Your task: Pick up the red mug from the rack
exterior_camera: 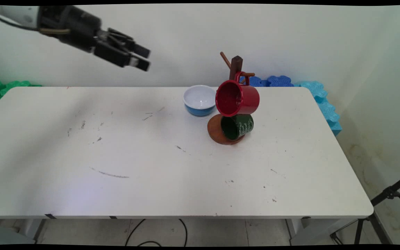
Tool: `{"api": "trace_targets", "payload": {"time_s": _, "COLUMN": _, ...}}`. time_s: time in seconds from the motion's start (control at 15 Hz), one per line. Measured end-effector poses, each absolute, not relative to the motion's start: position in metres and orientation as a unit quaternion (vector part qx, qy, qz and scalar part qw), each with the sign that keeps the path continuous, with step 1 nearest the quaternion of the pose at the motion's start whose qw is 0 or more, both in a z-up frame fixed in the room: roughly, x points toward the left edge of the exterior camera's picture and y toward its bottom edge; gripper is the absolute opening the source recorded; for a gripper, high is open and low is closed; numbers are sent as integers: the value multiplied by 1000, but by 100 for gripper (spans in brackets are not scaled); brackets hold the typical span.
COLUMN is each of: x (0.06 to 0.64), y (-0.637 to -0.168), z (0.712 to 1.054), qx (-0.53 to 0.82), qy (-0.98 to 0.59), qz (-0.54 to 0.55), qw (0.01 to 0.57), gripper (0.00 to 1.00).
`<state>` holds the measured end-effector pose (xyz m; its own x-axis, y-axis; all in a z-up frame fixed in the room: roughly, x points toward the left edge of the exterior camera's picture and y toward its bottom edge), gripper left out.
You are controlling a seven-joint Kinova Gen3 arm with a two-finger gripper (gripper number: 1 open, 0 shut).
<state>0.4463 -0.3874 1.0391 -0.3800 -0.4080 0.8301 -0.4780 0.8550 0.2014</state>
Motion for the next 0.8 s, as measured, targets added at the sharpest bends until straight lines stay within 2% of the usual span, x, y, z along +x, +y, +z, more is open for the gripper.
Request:
{"api": "trace_targets", "payload": {"time_s": 0.33, "x": 373, "y": -380, "z": 1046, "qx": 287, "qy": -824, "qz": 10, "qw": 488, "gripper": 100}}
{"api": "trace_targets", "payload": {"time_s": 0.8, "x": 293, "y": -383, "z": 1033, "qx": 341, "qy": -816, "qz": -11, "qw": 466, "gripper": 100}}
